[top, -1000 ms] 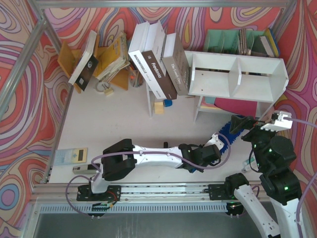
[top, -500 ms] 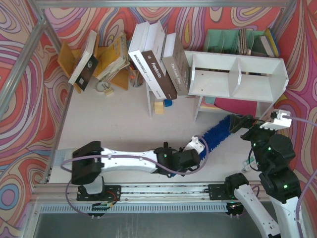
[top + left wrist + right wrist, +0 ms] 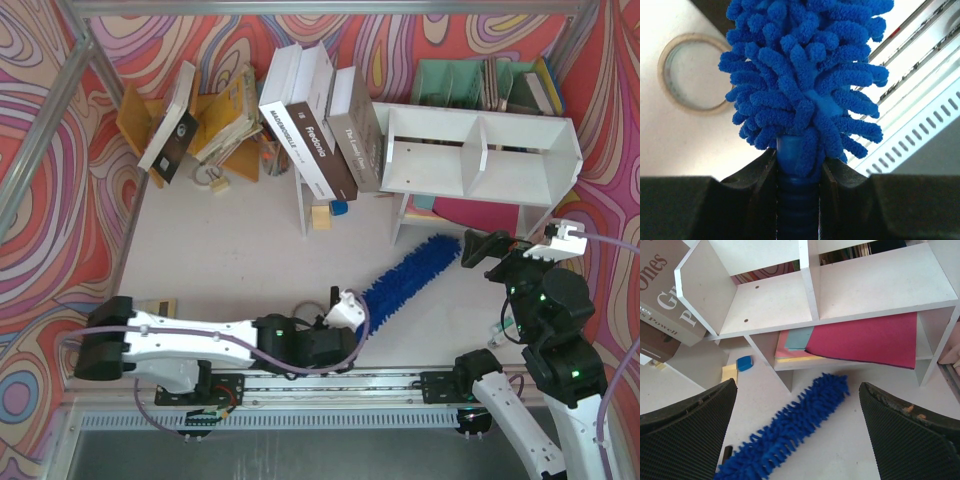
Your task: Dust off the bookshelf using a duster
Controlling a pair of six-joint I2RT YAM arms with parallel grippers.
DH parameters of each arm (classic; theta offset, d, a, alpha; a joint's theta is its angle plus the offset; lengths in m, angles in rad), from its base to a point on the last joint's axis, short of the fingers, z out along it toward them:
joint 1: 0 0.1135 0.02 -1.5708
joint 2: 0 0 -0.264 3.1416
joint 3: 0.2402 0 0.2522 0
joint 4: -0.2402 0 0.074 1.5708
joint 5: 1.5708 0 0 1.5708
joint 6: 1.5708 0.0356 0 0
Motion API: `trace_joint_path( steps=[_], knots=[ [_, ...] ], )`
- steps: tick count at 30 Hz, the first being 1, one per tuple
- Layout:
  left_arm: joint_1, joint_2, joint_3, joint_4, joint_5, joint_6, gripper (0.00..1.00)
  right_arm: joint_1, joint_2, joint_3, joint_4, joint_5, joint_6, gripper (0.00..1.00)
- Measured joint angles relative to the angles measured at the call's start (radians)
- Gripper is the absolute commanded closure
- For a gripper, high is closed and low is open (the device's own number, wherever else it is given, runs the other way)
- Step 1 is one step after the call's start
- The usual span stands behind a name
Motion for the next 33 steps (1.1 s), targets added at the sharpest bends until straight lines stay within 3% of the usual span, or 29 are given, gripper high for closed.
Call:
trace_joint_path(
  steps=[10,15,25,33],
  knots=[
    [-0.063,-0.411,-0.115,-0.244,-0.069,-0.173,1.0,0.0,0.0,0.0,0.001,0.001,0.0,0.01],
    [-0.11,-0.536,-0.161,-0.375,-0.11,-0.279,1.0,0.0,0.0,0.0,0.008,0.001,0.0,0.01],
    [-0.149,-0.547,-0.162,-0.518,-0.265,-0.46,1.0,0.0,0.003,0.0,0.008,0.002,0.004,0.01],
    [-0.148,-0.443,-0.163,-0.324,-0.35,-0.399,1.0,0.0,0.003,-0.007,0.015,-0.001,0.012,0.01]
  ],
)
